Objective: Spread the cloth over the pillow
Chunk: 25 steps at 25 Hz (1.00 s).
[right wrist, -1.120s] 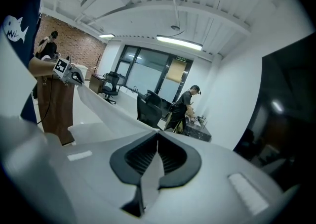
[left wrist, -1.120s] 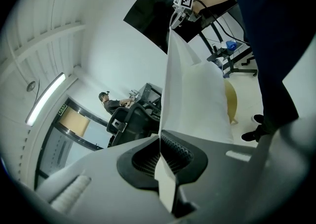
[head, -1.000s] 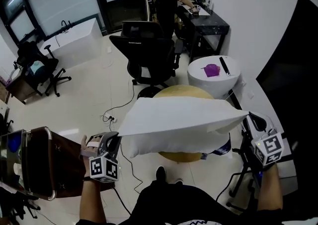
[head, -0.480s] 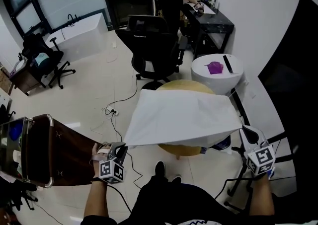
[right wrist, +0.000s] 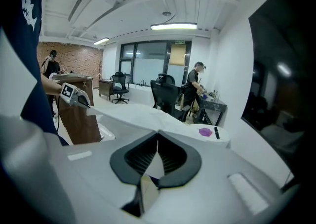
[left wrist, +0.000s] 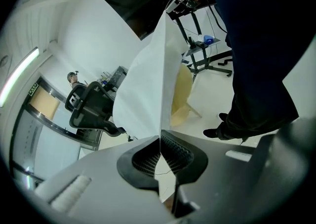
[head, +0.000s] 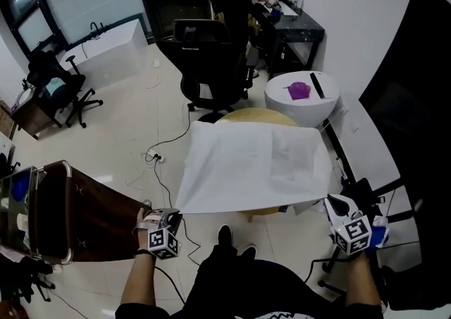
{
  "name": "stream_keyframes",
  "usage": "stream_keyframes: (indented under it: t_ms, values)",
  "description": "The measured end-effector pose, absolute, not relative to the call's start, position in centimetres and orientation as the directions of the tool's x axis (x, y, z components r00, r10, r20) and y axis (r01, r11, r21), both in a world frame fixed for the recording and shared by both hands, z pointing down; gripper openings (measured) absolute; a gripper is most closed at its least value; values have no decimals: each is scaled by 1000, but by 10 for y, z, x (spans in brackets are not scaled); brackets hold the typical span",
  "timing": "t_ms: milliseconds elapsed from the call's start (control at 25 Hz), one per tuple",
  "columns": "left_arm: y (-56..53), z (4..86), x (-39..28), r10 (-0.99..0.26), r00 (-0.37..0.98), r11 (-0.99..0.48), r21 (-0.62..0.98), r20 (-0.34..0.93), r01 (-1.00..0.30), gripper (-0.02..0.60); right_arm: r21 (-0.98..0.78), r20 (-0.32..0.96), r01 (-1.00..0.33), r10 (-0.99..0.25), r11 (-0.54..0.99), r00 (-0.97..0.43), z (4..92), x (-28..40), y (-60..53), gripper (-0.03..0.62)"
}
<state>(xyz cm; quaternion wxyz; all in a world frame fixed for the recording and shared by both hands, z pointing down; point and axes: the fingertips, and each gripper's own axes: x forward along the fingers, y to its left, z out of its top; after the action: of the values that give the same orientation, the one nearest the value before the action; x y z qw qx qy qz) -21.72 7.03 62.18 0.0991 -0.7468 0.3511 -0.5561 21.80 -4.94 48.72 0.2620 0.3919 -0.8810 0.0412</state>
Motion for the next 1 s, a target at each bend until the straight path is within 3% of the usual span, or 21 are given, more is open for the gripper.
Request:
stream_keyframes:
  t_ms: [1000]
  values:
    - [63, 752, -219, -404, 87, -884, -364, 911, -294, 0, -28, 668, -762, -555, 647, -496, 629, 230, -9, 12]
